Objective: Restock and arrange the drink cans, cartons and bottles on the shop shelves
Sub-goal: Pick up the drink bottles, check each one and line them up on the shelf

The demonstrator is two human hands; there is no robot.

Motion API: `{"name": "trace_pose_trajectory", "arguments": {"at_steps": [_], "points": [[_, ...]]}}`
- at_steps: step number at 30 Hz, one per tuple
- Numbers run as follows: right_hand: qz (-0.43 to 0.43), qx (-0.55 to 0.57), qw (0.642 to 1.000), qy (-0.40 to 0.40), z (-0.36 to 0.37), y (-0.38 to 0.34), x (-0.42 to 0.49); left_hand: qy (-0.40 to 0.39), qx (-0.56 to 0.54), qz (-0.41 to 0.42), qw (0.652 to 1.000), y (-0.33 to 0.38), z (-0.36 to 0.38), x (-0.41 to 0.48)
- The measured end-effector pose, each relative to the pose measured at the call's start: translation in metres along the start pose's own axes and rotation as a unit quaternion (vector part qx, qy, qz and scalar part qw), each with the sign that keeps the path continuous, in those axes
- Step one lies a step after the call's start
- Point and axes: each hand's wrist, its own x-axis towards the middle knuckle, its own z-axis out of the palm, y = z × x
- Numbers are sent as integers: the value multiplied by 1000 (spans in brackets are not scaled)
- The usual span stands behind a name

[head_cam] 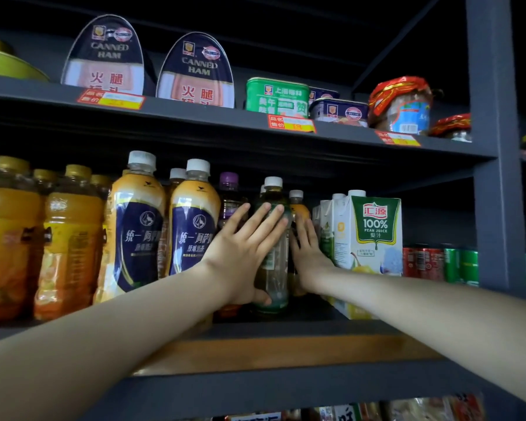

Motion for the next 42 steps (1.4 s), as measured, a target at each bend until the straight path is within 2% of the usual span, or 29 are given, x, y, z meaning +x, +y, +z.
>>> {"name": "trace_pose_trajectory", "arguments": {"at_steps": [6, 9, 11, 13, 16, 18, 21, 26, 31, 35, 39, 42], "points": [[23, 5, 1000, 13, -3, -3, 0, 21, -14, 15, 1000, -2, -9, -4], [3, 26, 998, 51, -30, -2, -26, 144, -60, 18, 988, -15, -28, -23], [-3, 38, 997, 61, -45, 2, -50, 219, -85, -37, 971, -31, -33, -46], [-16, 60, 992, 113, -52, 3, -75, 241, -93, -135, 957, -48, -34, -75], [-91, 121, 959, 241, -58, -22, -111, 222, -89, -254, 937, -67, -25, -107], [-154, 193, 933, 261, -63, -51, -122, 190, -101, -280, 935, -72, -16, -117], [-198, 269, 909, 249, -61, -90, -117, 155, -141, -266, 941, -70, -9, -123], [-164, 314, 914, 200, -52, -131, -95, 151, -202, -260, 932, -66, -12, -123], [-143, 365, 905, 166, -54, -138, -88, 169, -182, -241, 938, -64, -15, -120], [-155, 399, 885, 183, -54, -123, -99, 197, -161, -195, 947, -58, -25, -113], [-152, 415, 872, 210, -51, -82, -113, 189, -165, -145, 957, -48, -31, -103], [-131, 407, 879, 211, -48, -47, -121, 173, -166, -123, 963, -38, -32, -89]]}}
